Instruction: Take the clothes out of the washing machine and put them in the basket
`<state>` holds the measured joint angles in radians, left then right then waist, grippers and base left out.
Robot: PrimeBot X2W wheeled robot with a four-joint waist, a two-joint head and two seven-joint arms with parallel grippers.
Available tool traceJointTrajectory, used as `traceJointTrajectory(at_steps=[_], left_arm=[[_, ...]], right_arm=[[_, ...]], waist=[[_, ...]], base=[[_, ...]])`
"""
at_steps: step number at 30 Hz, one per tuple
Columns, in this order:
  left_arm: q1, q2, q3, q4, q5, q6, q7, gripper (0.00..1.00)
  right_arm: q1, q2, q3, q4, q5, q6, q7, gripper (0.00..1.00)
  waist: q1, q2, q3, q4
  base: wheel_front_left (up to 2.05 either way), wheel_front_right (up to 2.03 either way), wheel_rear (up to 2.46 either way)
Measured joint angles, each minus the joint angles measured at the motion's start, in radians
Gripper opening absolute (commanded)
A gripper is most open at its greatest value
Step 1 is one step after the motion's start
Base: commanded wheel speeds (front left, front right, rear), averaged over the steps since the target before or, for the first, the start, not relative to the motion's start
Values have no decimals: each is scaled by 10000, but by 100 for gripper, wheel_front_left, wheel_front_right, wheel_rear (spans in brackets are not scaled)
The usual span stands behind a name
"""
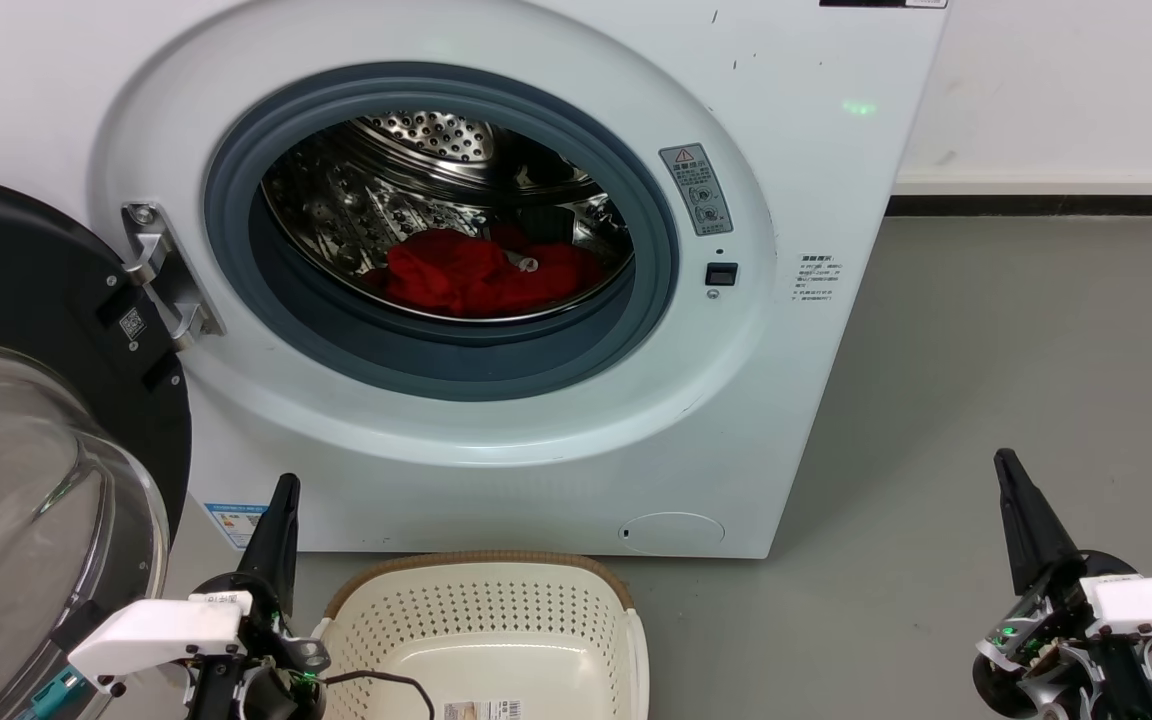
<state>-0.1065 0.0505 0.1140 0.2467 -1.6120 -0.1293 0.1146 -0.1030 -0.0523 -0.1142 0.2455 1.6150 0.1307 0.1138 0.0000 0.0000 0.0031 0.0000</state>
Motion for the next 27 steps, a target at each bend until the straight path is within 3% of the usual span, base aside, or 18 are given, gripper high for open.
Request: traceJointTrajectory(at_steps=[26, 27], left_arm=[[8, -4, -2, 17, 0, 2, -2, 0], [42, -6, -12, 84, 0, 6, -4, 100]], right_arm=[[9, 0, 2, 12, 2, 0, -2, 0], [49, 2, 4, 71, 4, 0, -2, 100]], waist=[[0, 0, 0, 0], [0, 0, 0, 0]], base=[[0, 0, 0], [0, 0, 0]])
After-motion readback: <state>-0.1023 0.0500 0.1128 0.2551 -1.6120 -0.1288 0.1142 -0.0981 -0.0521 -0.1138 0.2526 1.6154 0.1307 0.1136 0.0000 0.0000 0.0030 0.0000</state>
